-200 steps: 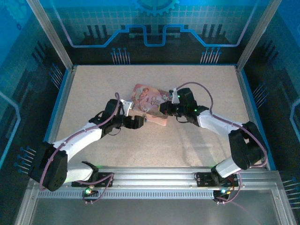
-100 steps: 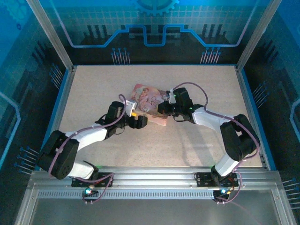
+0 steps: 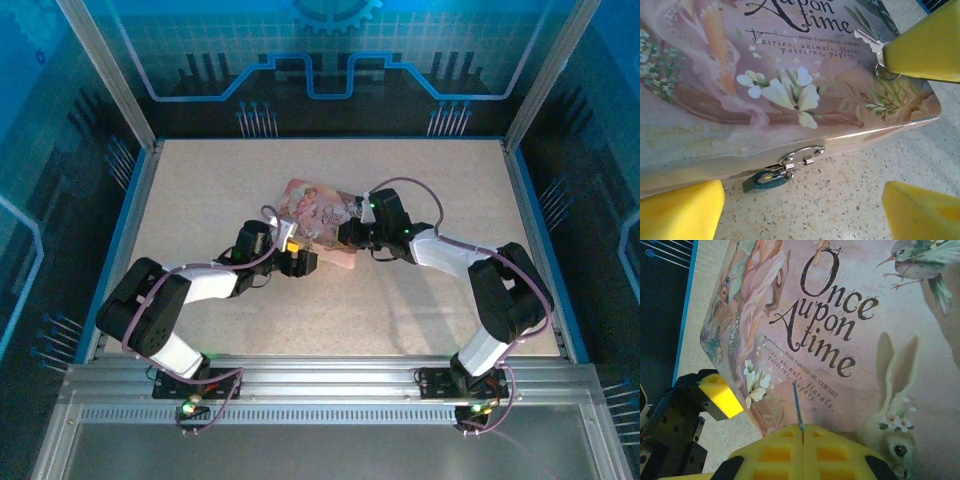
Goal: Unlock the padlock with the key
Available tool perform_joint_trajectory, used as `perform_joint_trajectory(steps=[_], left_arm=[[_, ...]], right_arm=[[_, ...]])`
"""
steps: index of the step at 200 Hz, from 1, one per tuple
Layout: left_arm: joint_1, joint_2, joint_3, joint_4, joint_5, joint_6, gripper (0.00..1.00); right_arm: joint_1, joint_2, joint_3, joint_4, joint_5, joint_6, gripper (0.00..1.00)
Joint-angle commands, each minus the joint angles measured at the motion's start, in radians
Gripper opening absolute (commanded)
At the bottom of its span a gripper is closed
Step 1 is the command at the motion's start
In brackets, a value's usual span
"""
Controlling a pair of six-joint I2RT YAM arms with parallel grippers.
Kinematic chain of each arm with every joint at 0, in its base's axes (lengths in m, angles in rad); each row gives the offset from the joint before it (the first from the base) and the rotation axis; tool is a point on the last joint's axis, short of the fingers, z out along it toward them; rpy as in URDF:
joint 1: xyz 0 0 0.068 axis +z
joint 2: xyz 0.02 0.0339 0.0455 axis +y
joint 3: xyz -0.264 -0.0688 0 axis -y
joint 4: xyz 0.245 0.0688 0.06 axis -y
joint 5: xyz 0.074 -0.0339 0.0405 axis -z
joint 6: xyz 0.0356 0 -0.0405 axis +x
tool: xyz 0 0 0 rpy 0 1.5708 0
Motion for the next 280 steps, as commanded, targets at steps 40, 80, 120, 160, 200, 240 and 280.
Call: perform_joint_trajectory(steps=[40, 80, 120, 160, 200, 240, 280], left_arm=[[0.004, 0.085, -0.038, 0.148, 0.032, -0.028, 0.74], [0.004, 0.132, -0.031, 0.202, 0.048, -0.066, 0.64], [0.004, 0.15, -0.021, 0.208, 0.047, -0.079, 0.6], [0.003, 0.164, -0.008, 0.2, 0.049, -0.081, 0.57], [0.0, 0.174, 0.008, 0.19, 0.044, -0.084, 0.54], [-0.009, 0.176, 0.016, 0.186, 0.032, -0.086, 0.52], [-0.024, 0.171, 0.026, 0.174, 0.014, -0.084, 0.5]], right_arm=[[0.01, 0.034, 0.008, -0.045, 0.005, -0.023, 0.0], [0.01, 0.04, 0.007, -0.044, 0.003, -0.022, 0.0], [0.011, 0.043, 0.01, -0.039, -0.001, -0.022, 0.0], [0.011, 0.053, 0.008, -0.022, -0.007, -0.013, 0.0], [0.011, 0.06, 0.008, -0.02, -0.008, -0.01, 0.0], [0.014, 0.061, 0.003, -0.018, -0.006, -0.008, 0.0], [0.017, 0.064, 0.006, -0.016, -0.005, -0.005, 0.0]])
